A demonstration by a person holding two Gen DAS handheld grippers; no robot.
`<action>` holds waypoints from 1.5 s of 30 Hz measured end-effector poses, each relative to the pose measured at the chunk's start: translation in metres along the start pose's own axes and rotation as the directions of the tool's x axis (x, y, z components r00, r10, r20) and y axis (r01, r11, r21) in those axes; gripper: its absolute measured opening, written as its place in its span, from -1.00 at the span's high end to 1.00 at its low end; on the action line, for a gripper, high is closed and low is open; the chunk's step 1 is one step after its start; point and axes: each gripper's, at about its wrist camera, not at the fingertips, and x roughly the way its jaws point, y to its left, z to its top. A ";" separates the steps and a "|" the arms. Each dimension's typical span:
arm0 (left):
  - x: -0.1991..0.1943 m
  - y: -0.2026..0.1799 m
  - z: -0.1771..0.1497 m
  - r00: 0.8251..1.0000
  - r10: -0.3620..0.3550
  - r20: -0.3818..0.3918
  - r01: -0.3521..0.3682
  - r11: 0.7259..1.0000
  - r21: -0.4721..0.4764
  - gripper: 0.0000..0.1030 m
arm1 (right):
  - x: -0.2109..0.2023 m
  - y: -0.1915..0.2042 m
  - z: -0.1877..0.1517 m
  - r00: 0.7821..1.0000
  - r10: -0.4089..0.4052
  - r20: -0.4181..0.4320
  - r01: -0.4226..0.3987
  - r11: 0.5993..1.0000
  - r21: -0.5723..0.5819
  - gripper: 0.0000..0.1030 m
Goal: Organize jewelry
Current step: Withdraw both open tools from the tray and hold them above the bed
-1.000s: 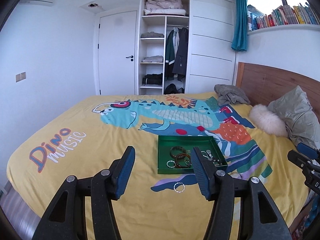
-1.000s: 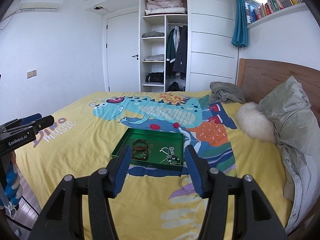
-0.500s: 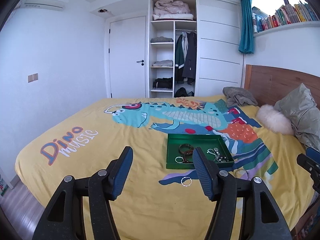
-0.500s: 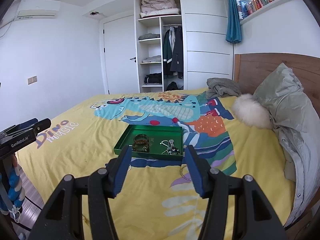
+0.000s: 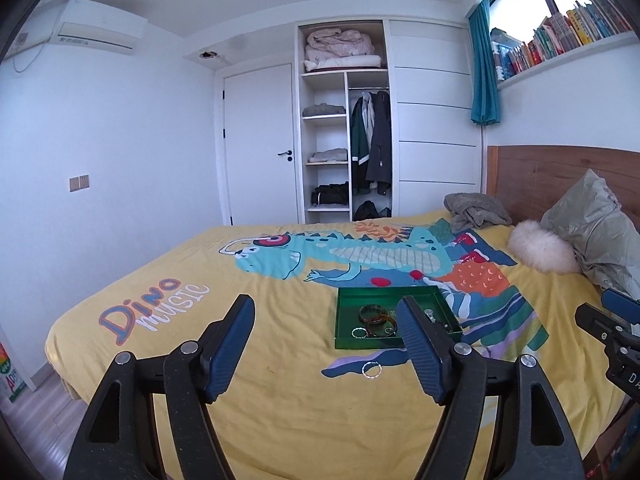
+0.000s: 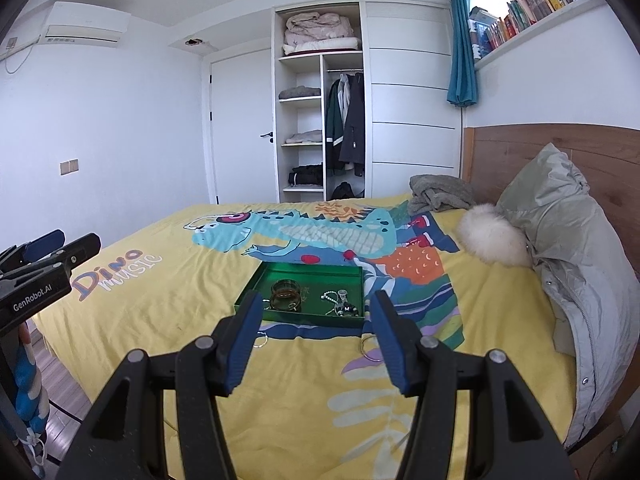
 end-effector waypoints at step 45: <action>0.059 -0.026 -0.012 0.998 0.022 -0.053 -0.019 0.998 0.059 -0.41 | 0.086 -0.028 -0.031 0.992 0.002 -0.126 0.006 0.998 0.066 -0.05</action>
